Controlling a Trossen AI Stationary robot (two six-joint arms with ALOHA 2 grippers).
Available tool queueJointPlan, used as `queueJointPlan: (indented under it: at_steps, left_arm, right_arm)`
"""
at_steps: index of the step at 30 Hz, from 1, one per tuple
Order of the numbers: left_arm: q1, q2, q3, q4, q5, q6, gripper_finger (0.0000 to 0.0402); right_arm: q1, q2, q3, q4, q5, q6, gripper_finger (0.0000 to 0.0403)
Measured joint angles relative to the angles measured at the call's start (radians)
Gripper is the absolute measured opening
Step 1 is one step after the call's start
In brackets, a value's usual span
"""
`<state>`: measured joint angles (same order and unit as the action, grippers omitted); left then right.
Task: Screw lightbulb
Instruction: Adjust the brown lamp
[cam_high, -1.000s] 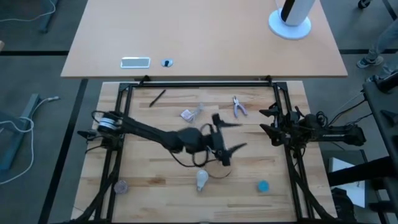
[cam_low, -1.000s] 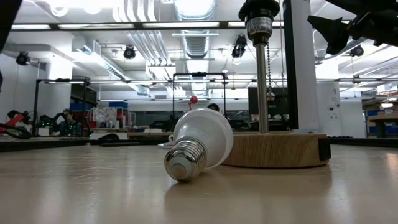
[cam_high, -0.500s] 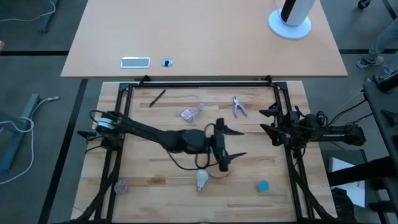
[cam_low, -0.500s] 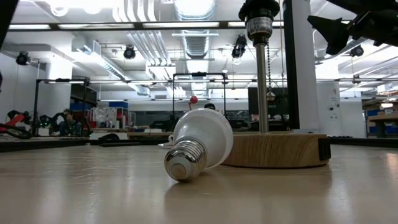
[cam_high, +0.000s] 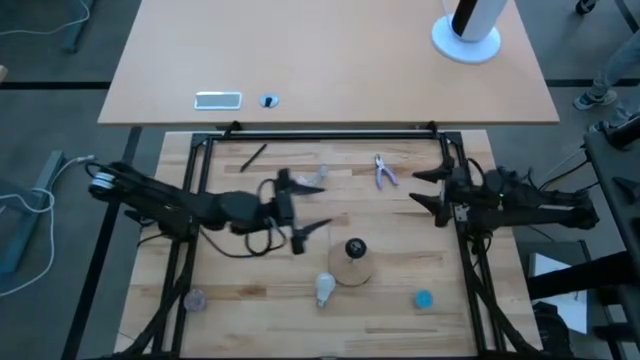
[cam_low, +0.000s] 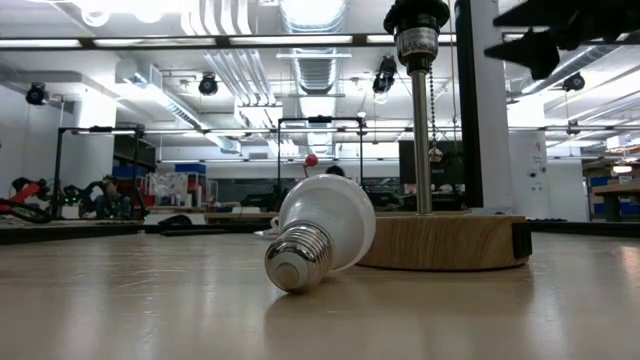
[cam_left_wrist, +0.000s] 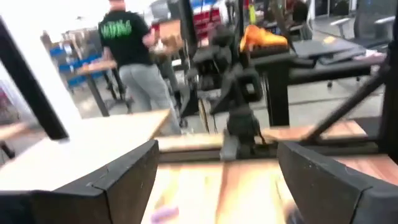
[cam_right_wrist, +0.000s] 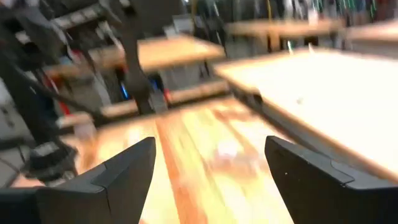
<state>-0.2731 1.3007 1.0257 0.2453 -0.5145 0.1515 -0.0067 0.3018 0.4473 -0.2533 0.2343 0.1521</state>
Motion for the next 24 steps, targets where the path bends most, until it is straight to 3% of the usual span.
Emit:
queueJointPlan:
  at_steps: [5,13,24]
  left_arm:
    - [-0.012,-0.208,-0.236,0.021,0.004,-0.138,0.0318]
    - [-0.016,-0.337,-0.479,0.185,0.018,-0.669,0.0318]
    - [-0.027,-0.278,-0.563,0.329,0.025,-0.78,0.0318]
  right_arm:
    - [0.0,0.046,0.068,-0.106,0.001,0.046,0.0308]
    - [0.0,0.074,0.132,-0.12,0.001,0.073,0.0305]
    - [0.0,0.072,0.154,0.009,0.0,0.076,0.0306]
